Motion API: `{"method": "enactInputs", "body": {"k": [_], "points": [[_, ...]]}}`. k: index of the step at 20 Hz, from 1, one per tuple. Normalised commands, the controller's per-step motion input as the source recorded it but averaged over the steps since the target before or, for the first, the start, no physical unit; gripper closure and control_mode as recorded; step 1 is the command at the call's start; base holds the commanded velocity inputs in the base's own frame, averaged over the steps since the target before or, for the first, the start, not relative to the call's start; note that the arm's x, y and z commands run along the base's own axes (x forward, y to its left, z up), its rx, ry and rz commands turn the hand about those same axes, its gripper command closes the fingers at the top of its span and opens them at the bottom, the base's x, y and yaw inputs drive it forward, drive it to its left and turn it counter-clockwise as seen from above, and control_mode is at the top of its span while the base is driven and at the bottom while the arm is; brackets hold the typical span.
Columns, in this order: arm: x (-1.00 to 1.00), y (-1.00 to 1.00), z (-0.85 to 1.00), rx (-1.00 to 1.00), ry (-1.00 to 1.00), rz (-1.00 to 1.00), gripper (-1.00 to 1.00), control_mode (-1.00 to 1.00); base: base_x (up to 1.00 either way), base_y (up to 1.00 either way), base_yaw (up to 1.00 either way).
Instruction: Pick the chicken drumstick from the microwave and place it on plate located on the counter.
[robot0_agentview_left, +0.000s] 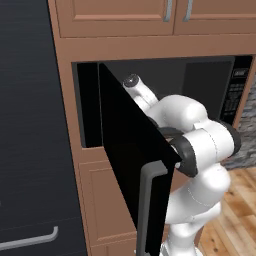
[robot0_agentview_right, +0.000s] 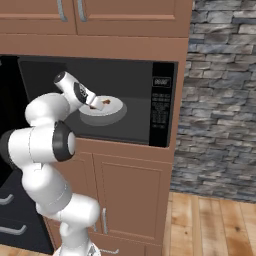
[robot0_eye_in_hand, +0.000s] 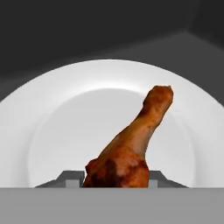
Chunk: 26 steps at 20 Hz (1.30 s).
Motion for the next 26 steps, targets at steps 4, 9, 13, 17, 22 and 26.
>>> {"method": "enactInputs", "body": {"k": [4,9,13,17,22,26], "points": [[-0.33,-0.27,0.18,0.0,-0.02,0.12,1.0,-1.0,0.0,0.0,0.0],[-0.35,-0.37,0.28,0.0,-0.02,0.16,1.0,-1.0,0.0,0.0,0.0],[-0.6,-0.38,0.27,0.0,0.0,0.16,1.0,-1.0,0.0,0.0,0.0],[-0.76,-0.34,0.13,0.0,-0.04,0.14,1.0,-1.0,0.0,0.0,0.0],[-0.67,-0.18,0.23,0.0,-0.11,0.07,1.0,-1.0,0.0,0.0,0.0],[-0.61,0.0,0.59,0.0,0.0,0.07,1.0,-1.0,0.0,0.0,0.0]]}}
